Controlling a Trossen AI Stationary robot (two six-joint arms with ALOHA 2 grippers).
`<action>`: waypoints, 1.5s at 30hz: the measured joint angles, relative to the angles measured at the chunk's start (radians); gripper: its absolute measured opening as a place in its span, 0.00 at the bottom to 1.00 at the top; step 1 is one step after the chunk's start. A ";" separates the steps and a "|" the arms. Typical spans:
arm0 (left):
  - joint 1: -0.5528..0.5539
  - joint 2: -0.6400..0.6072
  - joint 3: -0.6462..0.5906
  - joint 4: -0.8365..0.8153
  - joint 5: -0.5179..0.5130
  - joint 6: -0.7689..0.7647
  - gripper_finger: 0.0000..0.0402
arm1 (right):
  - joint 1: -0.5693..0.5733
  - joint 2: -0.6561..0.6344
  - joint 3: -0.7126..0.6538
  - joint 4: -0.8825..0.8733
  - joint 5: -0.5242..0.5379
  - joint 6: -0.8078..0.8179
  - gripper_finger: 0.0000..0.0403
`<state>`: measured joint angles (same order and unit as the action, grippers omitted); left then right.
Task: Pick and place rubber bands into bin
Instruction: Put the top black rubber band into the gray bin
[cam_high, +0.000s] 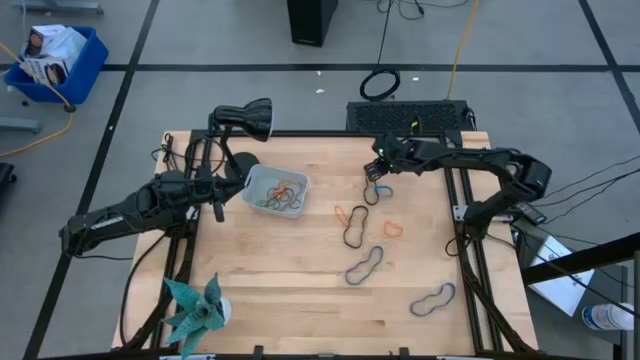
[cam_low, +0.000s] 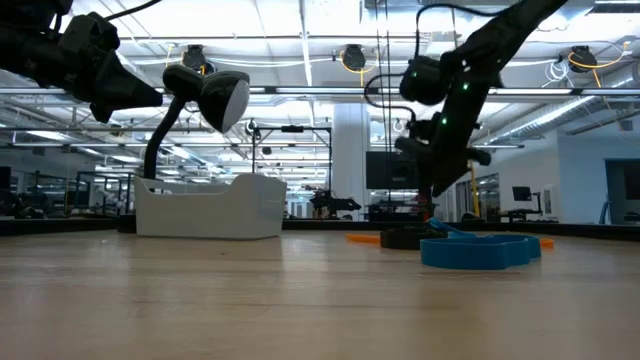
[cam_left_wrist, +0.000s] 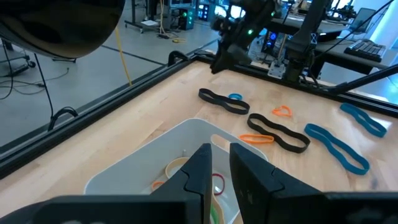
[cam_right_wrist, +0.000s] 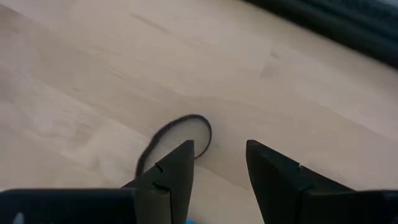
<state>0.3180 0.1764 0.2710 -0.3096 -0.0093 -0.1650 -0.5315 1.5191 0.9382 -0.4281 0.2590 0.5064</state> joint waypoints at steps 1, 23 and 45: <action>0.000 0.000 0.000 0.000 0.000 0.001 0.16 | 0.000 0.017 0.000 0.002 0.000 0.007 0.35; 0.000 0.000 0.000 -0.001 0.000 0.001 0.16 | 0.000 0.165 -0.003 0.113 -0.078 0.018 0.35; 0.000 0.000 0.000 -0.001 0.000 0.003 0.16 | 0.005 0.155 -0.143 0.302 -0.071 -0.074 0.35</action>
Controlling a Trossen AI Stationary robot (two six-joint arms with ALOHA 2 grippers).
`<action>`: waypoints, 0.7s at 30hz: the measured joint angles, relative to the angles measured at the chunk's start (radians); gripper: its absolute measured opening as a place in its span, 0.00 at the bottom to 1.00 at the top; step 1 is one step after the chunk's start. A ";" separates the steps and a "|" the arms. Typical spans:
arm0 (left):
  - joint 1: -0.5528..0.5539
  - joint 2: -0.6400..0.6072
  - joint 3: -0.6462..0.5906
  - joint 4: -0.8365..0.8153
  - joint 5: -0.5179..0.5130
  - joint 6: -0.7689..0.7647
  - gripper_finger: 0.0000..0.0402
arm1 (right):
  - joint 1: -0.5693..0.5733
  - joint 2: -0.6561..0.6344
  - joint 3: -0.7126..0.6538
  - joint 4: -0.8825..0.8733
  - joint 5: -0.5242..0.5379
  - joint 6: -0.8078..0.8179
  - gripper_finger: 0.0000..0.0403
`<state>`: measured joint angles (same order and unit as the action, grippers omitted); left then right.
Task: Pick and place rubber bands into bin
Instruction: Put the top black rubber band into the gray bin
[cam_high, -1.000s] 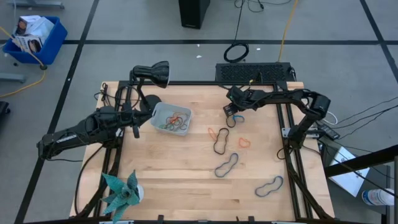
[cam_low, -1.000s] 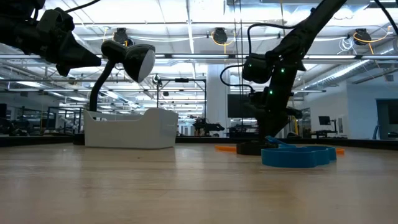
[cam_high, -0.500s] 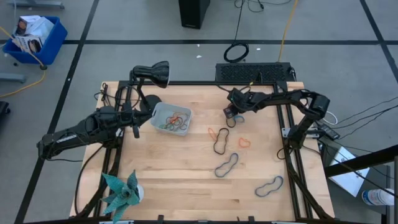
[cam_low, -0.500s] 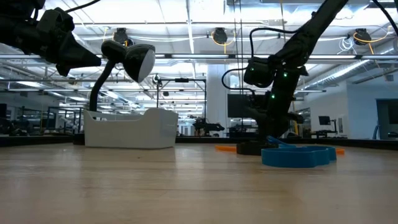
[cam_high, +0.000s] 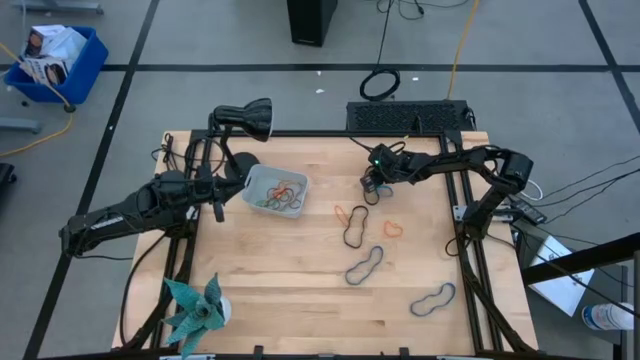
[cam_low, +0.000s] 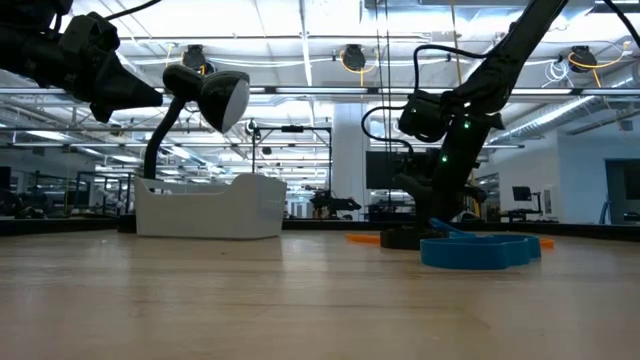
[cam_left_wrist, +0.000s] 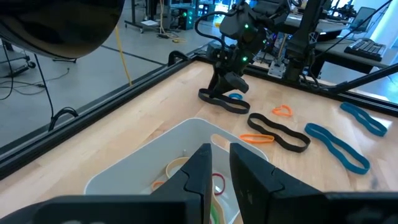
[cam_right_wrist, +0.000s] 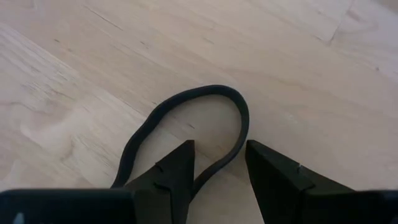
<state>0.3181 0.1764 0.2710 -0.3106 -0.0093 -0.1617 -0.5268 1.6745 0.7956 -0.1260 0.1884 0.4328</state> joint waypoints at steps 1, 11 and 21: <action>0.000 0.000 0.000 0.000 0.000 0.000 0.16 | 0.001 0.000 0.000 0.000 0.000 0.000 0.35; 0.000 0.000 0.000 0.000 0.000 0.001 0.16 | -0.001 0.002 -0.002 0.000 0.019 -0.013 0.20; 0.000 0.000 0.000 0.000 0.000 0.001 0.16 | -0.001 -0.003 -0.003 0.022 0.039 -0.112 0.01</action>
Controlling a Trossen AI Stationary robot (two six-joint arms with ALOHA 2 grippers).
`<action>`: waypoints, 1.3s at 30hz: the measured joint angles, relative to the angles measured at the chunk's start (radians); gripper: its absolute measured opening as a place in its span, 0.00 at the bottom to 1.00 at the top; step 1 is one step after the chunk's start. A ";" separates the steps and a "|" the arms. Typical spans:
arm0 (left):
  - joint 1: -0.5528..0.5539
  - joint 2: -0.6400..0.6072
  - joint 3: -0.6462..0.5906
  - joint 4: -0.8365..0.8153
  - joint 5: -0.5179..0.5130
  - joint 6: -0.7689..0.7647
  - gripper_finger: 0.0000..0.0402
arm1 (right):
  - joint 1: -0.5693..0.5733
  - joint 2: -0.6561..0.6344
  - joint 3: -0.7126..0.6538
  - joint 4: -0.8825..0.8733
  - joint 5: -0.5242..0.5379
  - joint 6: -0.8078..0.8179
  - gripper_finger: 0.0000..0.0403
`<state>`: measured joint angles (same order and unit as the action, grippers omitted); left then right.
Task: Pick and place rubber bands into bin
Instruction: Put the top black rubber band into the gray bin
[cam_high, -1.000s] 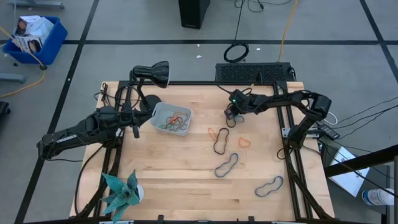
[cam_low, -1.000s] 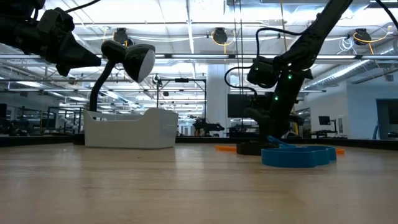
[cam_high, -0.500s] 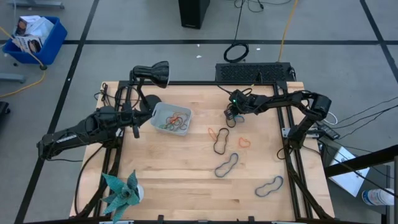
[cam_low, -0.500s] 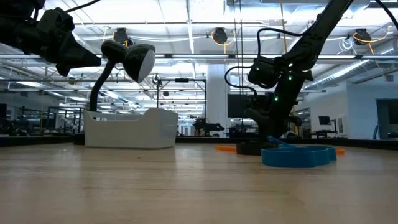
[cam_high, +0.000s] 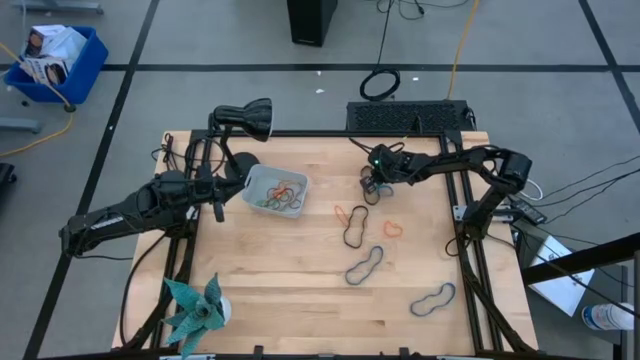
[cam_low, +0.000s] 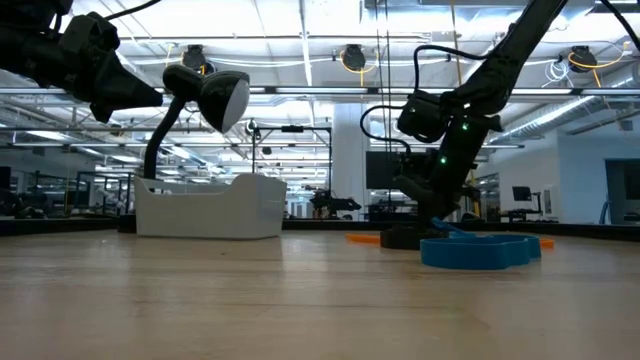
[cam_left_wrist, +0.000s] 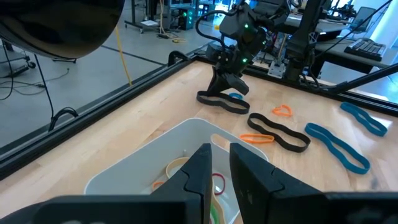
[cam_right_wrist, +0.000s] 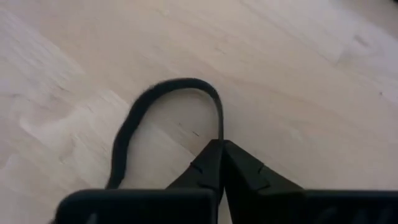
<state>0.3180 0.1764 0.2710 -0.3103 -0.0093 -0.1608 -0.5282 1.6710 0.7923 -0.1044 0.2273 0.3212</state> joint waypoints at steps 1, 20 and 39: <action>0.000 0.000 0.000 0.000 0.000 0.000 0.16 | 0.000 -0.012 -0.002 0.002 -0.002 -0.021 0.01; 0.000 0.000 0.000 0.000 0.000 0.000 0.16 | 0.165 -0.702 0.000 0.026 0.055 -0.209 0.00; 0.000 0.000 0.000 0.000 0.000 0.000 0.16 | 0.305 -0.569 0.002 0.541 -0.144 -0.263 0.00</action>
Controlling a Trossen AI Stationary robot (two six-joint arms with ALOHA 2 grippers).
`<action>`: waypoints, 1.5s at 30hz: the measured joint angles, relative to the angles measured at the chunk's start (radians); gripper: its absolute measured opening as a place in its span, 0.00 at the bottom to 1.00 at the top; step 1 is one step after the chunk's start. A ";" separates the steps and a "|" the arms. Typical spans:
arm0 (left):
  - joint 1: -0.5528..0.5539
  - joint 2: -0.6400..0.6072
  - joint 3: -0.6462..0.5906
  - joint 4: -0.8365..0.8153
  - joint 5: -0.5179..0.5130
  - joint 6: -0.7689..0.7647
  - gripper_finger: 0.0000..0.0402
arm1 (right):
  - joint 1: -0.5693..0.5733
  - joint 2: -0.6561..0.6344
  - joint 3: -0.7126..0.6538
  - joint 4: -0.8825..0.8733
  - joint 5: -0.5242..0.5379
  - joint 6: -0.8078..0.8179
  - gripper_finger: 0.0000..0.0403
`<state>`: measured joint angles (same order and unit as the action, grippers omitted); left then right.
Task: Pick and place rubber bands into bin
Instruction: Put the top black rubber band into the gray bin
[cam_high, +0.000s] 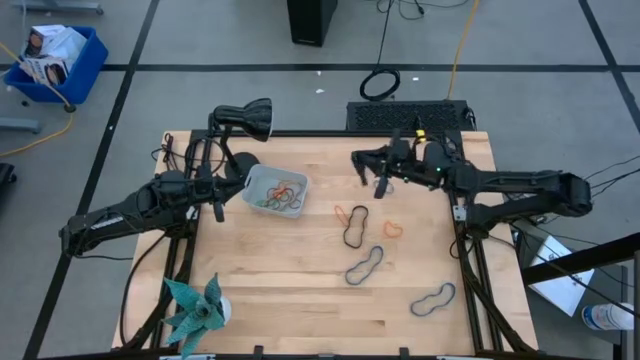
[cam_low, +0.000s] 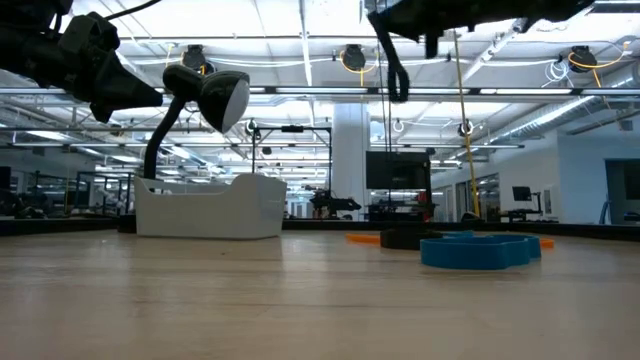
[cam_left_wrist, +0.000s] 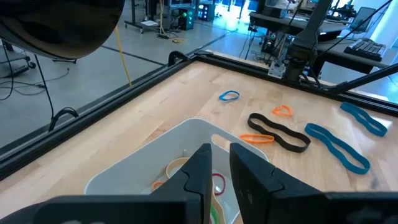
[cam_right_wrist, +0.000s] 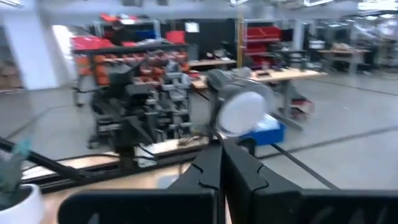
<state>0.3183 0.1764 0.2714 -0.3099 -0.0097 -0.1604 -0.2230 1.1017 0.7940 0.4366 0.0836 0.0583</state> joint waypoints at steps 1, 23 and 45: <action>0.000 0.000 0.000 0.000 0.000 0.000 0.16 | 0.003 0.021 0.000 0.031 -0.014 0.000 0.00; 0.000 0.000 0.000 -0.002 0.000 0.000 0.16 | 0.002 0.591 0.404 0.084 -0.167 -0.036 0.00; 0.000 0.000 0.000 -0.008 0.000 0.008 0.16 | 0.002 0.928 0.463 0.209 -0.163 -0.010 0.00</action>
<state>0.3183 0.1764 0.2718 -0.3176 -0.0097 -0.1528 -0.2207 2.0301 1.2568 0.6452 -0.0795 0.0479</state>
